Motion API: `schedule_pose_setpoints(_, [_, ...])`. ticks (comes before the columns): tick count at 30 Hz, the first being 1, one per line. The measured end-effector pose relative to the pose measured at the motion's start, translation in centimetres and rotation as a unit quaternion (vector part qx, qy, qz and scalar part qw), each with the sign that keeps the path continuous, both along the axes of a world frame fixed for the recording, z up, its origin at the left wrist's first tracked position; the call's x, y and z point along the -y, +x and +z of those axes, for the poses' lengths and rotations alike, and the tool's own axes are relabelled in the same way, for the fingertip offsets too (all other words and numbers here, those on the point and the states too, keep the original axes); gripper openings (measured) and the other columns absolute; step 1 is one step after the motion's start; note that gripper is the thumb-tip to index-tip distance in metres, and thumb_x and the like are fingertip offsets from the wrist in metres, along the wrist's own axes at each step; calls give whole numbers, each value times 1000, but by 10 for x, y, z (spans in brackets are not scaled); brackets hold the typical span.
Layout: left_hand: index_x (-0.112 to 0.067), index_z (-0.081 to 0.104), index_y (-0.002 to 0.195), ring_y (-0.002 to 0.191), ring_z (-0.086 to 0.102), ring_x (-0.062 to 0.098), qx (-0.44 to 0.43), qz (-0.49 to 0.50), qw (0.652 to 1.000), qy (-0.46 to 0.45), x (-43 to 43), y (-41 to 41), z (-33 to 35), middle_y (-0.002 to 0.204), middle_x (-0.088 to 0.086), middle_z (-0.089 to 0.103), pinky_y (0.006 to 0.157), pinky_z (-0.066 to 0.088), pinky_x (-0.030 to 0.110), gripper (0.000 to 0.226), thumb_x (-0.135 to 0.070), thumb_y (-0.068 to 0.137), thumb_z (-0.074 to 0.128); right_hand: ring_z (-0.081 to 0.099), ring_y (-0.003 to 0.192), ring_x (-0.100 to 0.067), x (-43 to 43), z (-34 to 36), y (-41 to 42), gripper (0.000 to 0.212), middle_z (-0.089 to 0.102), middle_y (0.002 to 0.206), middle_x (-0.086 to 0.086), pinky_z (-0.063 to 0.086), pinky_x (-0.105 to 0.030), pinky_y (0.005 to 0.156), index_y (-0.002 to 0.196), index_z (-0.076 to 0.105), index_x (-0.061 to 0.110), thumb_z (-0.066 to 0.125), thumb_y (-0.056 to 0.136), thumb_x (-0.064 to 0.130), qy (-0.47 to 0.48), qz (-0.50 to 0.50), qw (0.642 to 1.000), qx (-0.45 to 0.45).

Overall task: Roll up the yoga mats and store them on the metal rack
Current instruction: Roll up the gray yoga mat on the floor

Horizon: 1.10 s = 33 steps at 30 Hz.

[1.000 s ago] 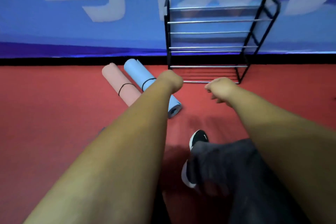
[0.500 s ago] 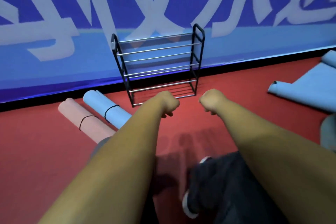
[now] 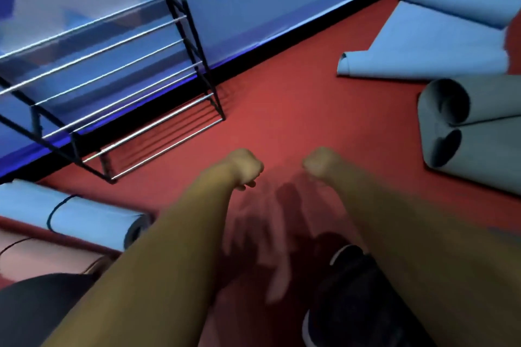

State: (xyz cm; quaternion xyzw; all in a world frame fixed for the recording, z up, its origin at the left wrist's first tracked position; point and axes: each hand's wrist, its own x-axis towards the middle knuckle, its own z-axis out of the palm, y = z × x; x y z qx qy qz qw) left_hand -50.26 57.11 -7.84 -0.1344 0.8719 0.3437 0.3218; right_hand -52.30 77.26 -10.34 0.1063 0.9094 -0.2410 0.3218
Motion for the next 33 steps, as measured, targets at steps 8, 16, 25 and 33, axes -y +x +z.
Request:
schedule_pose_setpoints(8, [-1, 67, 121, 97, 79, 29, 6, -88, 996, -4, -117, -76, -24, 122, 16, 75, 83, 63, 46, 25, -14, 105, 53, 67, 125, -38, -93, -5, -22, 38, 69, 137, -25, 54, -36, 90, 130, 70, -4, 43, 108, 11, -98, -201, 974, -22])
schedule_pose_setpoints(16, [0, 68, 119, 95, 79, 29, -19, -171, 985, -19, -218, -97, -12, 120, 16, 75, 80, 62, 45, 25, -13, 104, 53, 63, 130, -35, -165, -9, -14, 36, 67, 138, -17, 52, -35, 96, 137, 67, 4, 53, 107, 17, -131, -333, 932, -59])
schedule_pose_setpoints(25, [2, 76, 102, 92, 80, 38, -63, -228, 967, -95, -241, -152, -25, 105, 23, 78, 84, 66, 56, 27, -11, 96, 53, 57, 140, -38, -182, -22, -55, 40, 62, 148, -23, 47, -39, 109, 139, 65, -4, 51, 108, 17, -81, -356, 928, -76])
schedule_pose_setpoints(33, [2, 74, 107, 98, 79, 37, -22, -207, 974, -90, -247, -249, -120, 106, 20, 78, 89, 65, 57, 27, -14, 97, 55, 62, 134, -39, -226, -89, -115, 38, 67, 142, -20, 51, -38, 103, 137, 70, 5, 46, 109, 13, -36, -304, 952, -7])
